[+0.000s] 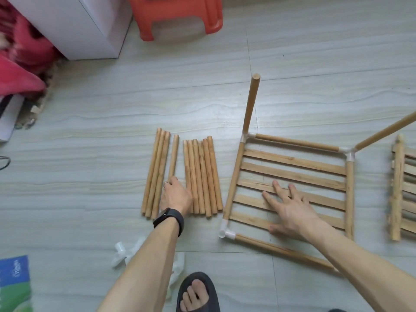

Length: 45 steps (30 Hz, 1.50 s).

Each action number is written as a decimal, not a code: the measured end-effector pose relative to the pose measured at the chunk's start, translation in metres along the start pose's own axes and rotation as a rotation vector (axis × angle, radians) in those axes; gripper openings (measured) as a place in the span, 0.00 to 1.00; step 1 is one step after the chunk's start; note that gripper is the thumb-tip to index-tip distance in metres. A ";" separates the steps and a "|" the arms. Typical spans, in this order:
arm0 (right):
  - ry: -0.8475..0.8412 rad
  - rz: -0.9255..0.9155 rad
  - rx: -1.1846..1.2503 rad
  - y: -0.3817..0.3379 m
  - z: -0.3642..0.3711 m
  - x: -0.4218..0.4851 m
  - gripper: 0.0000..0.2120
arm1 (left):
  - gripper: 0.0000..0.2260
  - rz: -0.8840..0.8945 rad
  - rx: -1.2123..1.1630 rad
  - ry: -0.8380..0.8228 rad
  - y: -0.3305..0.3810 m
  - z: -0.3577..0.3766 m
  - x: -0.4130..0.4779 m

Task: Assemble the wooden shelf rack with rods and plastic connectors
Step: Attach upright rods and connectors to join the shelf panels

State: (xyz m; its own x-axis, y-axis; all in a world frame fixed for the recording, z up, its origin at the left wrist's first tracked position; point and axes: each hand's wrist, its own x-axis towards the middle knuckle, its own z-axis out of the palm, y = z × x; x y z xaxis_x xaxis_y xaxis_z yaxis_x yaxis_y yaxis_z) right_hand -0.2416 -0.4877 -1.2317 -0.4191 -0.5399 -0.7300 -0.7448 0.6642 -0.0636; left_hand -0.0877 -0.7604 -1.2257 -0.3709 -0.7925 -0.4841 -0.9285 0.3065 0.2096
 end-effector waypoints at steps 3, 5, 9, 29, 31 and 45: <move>-0.003 -0.010 -0.062 0.007 -0.013 0.011 0.49 | 0.15 -0.021 -0.004 -0.066 -0.007 0.005 0.003; 0.008 -0.014 -0.050 0.015 -0.020 0.016 0.50 | 0.12 -0.001 0.029 -0.088 -0.004 0.008 0.003; 0.029 0.030 -0.045 0.034 -0.027 0.025 0.52 | 0.13 -0.013 0.006 -0.100 -0.001 0.004 0.005; 0.418 -0.192 0.342 -0.039 -0.048 -0.068 0.41 | 0.08 0.317 -0.584 -0.712 0.064 -0.049 -0.086; 0.434 -0.168 0.255 -0.045 -0.042 -0.075 0.29 | 0.07 0.356 -0.540 -0.799 0.062 -0.051 -0.095; 0.454 0.060 1.223 -0.057 -0.040 -0.094 0.10 | 0.28 0.688 0.165 -0.231 -0.001 0.049 -0.085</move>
State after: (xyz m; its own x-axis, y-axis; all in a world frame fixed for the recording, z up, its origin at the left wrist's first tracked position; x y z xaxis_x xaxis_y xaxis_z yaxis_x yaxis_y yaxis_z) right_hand -0.1805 -0.4952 -1.1319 -0.7505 -0.4592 -0.4753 0.1321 0.6005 -0.7887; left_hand -0.0560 -0.6674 -1.2266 -0.8468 -0.2677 -0.4597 -0.4691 0.7832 0.4081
